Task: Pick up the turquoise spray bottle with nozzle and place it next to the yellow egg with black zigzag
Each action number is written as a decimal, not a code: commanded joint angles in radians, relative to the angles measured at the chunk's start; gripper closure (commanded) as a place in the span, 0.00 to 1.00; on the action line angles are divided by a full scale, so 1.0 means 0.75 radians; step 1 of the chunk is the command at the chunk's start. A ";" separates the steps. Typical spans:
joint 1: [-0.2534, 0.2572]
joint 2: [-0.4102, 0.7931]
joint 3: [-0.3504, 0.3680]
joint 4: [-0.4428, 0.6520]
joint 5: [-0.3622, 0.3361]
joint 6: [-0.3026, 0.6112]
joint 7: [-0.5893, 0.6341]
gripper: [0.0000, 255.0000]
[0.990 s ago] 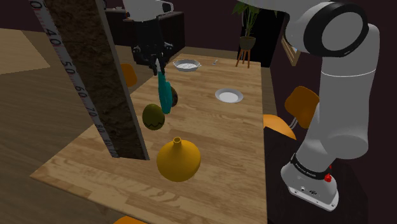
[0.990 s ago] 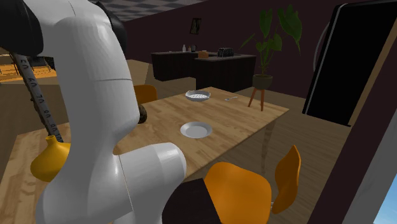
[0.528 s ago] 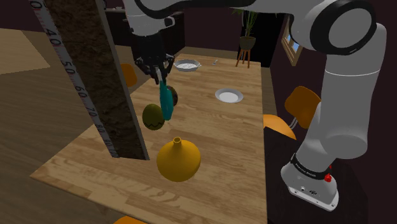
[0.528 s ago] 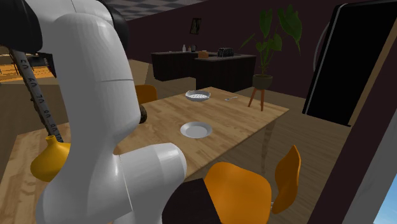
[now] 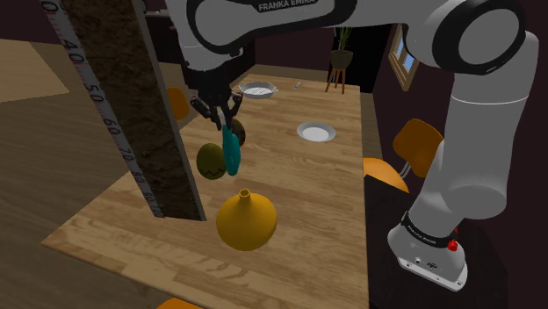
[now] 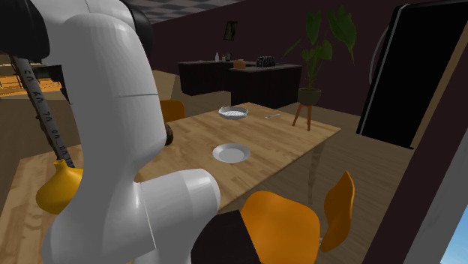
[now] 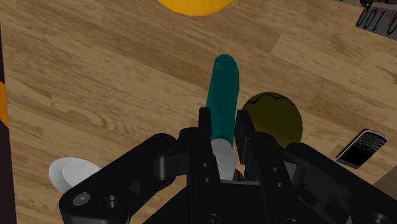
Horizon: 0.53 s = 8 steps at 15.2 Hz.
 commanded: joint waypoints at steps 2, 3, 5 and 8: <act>-0.005 -0.004 -0.002 -0.061 0.000 0.058 0.004 1.00; -0.006 -0.004 -0.002 -0.080 0.000 0.076 0.006 1.00; -0.008 -0.004 -0.003 -0.116 -0.001 0.112 0.010 1.00; -0.010 -0.002 -0.004 -0.166 -0.003 0.164 0.015 1.00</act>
